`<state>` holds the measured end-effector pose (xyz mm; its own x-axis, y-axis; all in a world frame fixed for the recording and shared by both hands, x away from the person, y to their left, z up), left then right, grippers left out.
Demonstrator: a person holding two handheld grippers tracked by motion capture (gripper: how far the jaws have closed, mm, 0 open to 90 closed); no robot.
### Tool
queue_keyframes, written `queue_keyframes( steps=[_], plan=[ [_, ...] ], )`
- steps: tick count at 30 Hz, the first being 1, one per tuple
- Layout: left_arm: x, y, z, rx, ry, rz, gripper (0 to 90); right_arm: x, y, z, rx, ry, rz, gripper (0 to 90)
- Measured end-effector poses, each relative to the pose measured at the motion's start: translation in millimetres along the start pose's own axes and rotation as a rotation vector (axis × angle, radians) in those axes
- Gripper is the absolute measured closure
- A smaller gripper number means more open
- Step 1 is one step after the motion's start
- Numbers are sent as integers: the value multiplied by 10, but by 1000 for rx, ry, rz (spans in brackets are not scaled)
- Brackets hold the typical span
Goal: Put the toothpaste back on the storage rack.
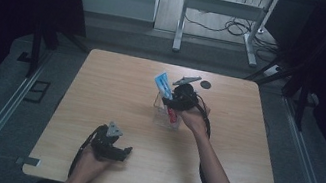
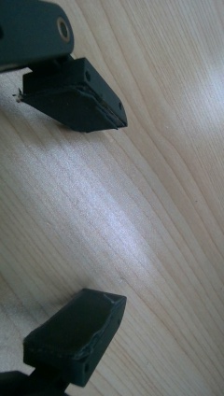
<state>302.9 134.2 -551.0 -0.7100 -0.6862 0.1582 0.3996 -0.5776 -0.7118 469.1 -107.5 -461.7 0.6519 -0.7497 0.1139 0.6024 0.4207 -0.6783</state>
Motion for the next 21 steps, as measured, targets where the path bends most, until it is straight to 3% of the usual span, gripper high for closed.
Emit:
queue_keyframes(
  steps=[21],
  plan=[
    [0,0,0,0,0,-1,137,6,17,16,7,-10,-1,615]
  ],
)
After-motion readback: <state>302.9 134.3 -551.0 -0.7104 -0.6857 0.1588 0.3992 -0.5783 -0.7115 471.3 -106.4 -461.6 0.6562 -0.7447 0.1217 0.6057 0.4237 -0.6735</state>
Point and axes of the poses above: each handheld gripper's, and its own axes: y roughly forward along the jaws, z roughly out of its top, x roughly to its right, the point moved 1 cm from there along y, roughly forward along the jaws, and after that the axes turned 11 degrees about -z, right-handed, at the moved point
